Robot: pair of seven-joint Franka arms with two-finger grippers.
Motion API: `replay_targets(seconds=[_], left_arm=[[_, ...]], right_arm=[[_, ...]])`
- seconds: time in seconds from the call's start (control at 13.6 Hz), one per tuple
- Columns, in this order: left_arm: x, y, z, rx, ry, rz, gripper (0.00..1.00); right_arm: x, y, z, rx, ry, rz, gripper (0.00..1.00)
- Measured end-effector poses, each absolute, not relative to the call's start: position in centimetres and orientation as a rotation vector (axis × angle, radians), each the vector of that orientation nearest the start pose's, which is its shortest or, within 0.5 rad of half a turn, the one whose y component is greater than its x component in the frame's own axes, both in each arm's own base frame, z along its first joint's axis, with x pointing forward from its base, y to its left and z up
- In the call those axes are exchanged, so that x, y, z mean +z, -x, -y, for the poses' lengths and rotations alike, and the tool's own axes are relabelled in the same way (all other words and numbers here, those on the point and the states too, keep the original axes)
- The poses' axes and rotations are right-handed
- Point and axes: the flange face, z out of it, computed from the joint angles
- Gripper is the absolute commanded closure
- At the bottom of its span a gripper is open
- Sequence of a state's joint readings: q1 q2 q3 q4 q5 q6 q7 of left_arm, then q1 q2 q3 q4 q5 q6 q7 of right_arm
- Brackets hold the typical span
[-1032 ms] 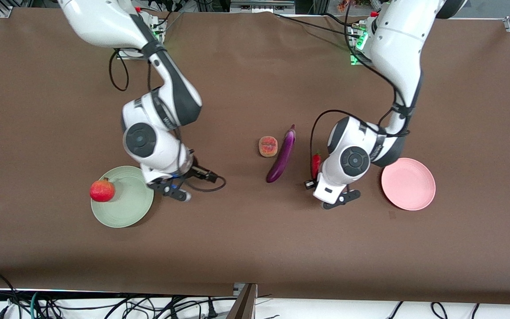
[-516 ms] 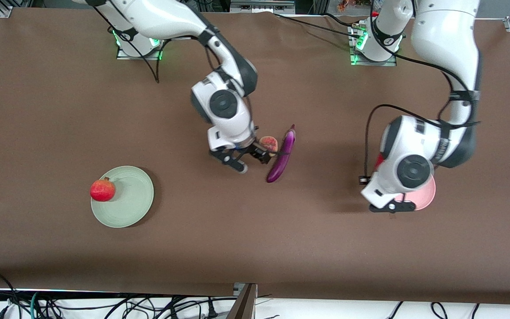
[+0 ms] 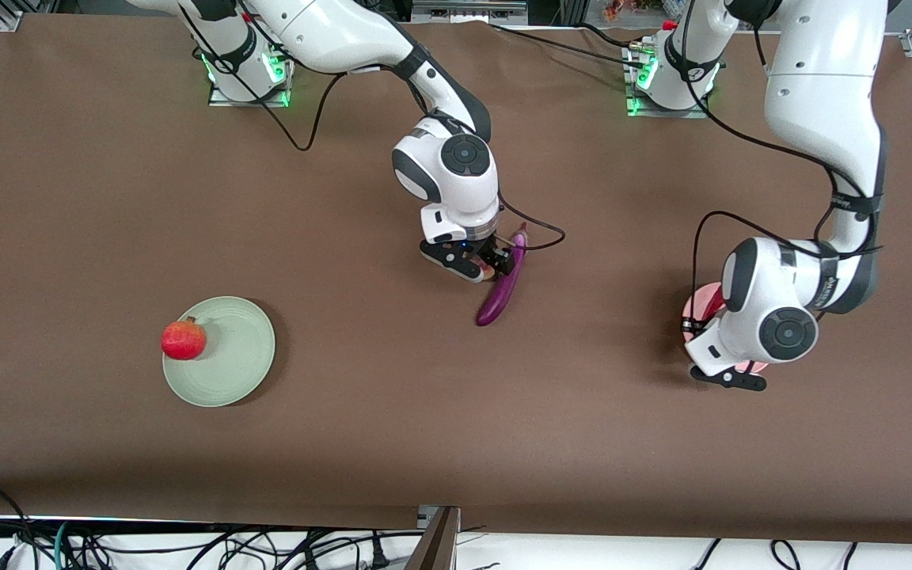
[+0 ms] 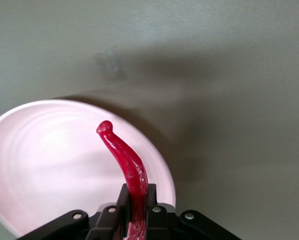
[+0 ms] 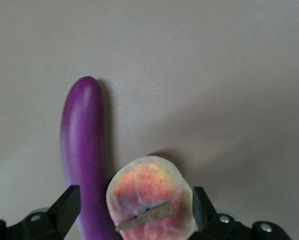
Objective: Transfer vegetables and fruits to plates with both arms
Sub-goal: 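Reach the right gripper to the peach while the left gripper carries the chili, then lift the peach with the right gripper while the left gripper releases the chili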
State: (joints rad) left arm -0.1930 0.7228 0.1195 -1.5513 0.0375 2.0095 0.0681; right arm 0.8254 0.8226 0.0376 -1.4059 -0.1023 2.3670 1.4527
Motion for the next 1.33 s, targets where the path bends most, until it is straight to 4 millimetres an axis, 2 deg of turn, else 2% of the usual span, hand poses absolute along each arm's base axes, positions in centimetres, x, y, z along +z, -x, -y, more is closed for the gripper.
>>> replay_targets(seconds=[0.22, 0.29, 0.44, 0.52, 0.66, 0.81, 0.96, 1.11, 1.18, 1.33], left_arm=[[20.7, -67.5, 5.6, 0.376, 2.992, -0.269, 0.0], [21.2, -67.6, 5.4, 0.367, 2.993, -0.265, 0.0], [22.9, -67.8, 5.3, 0.356, 2.997, -0.259, 0.0], [24.2, -67.9, 5.5, 0.34, 3.001, -0.26, 0.0], [26.9, -67.7, 6.3, 0.336, 3.01, -0.272, 0.0], [29.1, -66.9, 8.5, 0.37, 3.053, -0.293, 0.0], [30.8, -65.7, 12.5, 0.434, 3.155, -0.305, 0.0], [31.1, -64.4, 17.6, 0.468, 3.212, -0.357, 0.0], [30.8, -63.8, 20.0, 0.47, 3.222, -0.408, 0.0], [29.1, -62.3, 24.9, 0.401, 3.253, -0.513, 0.0]], right_arm=[[21.2, -47.9, -56.9, -0.166, 2.928, -0.795, 0.02], [20.8, -47.4, -57.2, -0.187, 2.933, -0.793, 0.13], [19.7, -46.9, -57.5, -0.212, 2.947, -0.782, 0.56], [19.6, -47.0, -57.4, -0.22, 2.949, -0.78, 0.63], [20.0, -47.8, -56.9, -0.243, 2.95, -0.769, 0.63], [21.3, -49.7, -55.4, -0.265, 2.976, -0.752, 0.63], [24.3, -52.9, -51.9, -0.249, 3.055, -0.684, 0.63], [27.2, -56.7, -46.3, -0.185, 3.157, -0.544, 0.63], [27.9, -58.8, -42.7, -0.155, 3.194, -0.46, 0.62], [27.6, -62.7, -33.6, -0.085, 3.251, -0.288, 0.6]])
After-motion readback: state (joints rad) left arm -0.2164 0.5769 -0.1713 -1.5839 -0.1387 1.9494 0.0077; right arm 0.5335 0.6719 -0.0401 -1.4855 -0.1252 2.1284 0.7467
